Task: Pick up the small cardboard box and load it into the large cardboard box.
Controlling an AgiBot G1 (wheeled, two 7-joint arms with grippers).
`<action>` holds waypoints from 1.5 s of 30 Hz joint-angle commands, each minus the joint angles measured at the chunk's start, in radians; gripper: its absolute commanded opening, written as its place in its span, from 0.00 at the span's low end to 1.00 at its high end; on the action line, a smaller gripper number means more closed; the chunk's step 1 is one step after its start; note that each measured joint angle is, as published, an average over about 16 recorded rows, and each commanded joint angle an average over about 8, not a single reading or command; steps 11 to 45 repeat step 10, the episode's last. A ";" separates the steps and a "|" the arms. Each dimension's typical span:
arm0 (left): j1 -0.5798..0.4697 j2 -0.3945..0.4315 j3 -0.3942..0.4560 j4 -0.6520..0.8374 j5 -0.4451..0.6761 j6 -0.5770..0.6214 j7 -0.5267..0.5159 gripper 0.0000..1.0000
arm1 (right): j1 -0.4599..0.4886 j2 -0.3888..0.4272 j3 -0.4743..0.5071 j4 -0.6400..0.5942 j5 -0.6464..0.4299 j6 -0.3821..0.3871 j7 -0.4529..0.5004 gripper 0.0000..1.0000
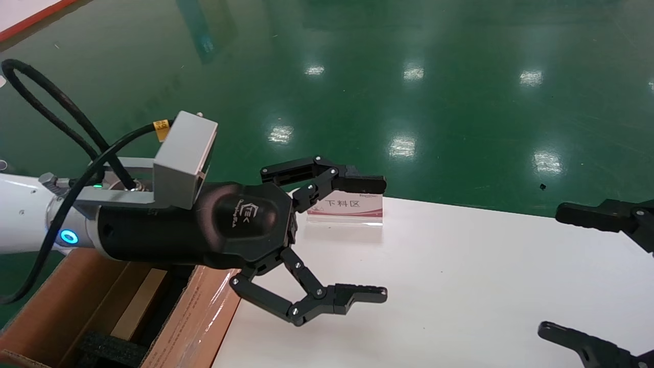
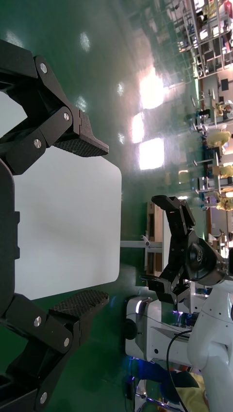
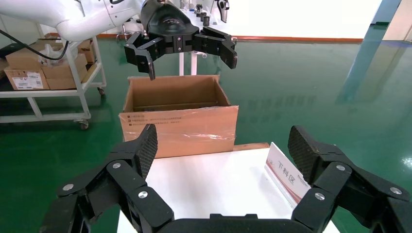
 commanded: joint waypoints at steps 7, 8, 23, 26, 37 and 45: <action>-0.001 0.000 0.002 0.000 0.001 0.000 0.000 1.00 | -0.001 -0.001 0.003 0.001 -0.002 -0.001 0.002 1.00; -0.001 0.000 0.002 0.000 0.001 0.000 0.000 1.00 | -0.001 -0.001 0.003 0.001 -0.002 -0.001 0.002 1.00; -0.002 0.000 0.003 0.000 0.001 -0.001 0.000 1.00 | -0.001 -0.001 0.003 0.001 -0.002 -0.001 0.002 1.00; -0.002 0.000 0.003 0.000 0.001 -0.001 0.000 1.00 | -0.001 -0.001 0.003 0.001 -0.002 -0.001 0.002 1.00; -0.002 0.000 0.003 0.000 0.001 -0.001 0.000 1.00 | -0.001 -0.001 0.003 0.001 -0.002 -0.001 0.002 1.00; -0.002 0.000 0.003 0.000 0.001 -0.001 0.000 1.00 | -0.001 -0.001 0.003 0.001 -0.002 -0.001 0.002 1.00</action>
